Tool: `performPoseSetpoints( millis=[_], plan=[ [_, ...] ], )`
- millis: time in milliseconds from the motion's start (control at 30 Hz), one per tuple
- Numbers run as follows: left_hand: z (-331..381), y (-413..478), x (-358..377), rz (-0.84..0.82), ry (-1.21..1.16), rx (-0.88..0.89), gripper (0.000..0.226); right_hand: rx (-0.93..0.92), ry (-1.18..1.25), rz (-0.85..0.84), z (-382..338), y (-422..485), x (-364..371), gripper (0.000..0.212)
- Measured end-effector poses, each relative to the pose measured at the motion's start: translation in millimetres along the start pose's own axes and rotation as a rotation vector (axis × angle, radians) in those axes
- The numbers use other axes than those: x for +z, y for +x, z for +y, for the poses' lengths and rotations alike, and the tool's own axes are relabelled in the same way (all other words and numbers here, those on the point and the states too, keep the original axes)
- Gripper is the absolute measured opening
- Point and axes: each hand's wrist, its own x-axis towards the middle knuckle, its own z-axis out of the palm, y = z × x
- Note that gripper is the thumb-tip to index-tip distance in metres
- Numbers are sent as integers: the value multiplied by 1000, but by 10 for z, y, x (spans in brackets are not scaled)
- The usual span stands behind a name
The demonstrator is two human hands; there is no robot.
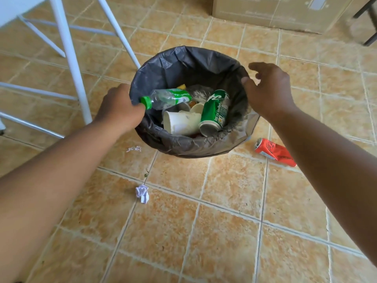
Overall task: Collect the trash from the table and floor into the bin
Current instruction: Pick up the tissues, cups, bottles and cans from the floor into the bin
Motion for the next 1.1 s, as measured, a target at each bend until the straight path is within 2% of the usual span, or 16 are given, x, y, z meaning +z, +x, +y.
performPoseSetpoints(
  millis=[67, 133, 167, 267, 333, 500, 933, 1100],
  plan=[
    [-30, 78, 17, 44, 25, 0, 37, -43, -14, -8, -2, -87, 50, 31],
    [-37, 171, 66, 61, -51, 96, 50, -68, -55, -72, -24, -108, 146, 26],
    [-29, 207, 102, 32, -83, 165, 55, -72, -78, -137, -34, -109, 196, 33],
    [-30, 245, 199, -108, -89, 266, 67, -30, -108, -297, -40, -149, 293, 72],
    [-50, 249, 232, -139, -106, 252, 68, -21, -73, -304, -3, -168, 317, 79],
    [-66, 131, 307, -88, -79, 222, 71, -57, 29, -273, 104, -142, 330, 80],
    [-61, 106, 300, -103, -1, 221, 73, -99, -82, -280, 144, -115, 325, 82],
    [-33, 101, 268, -134, 96, 224, 77, -68, 28, -297, 167, -105, 332, 82]
  ],
)
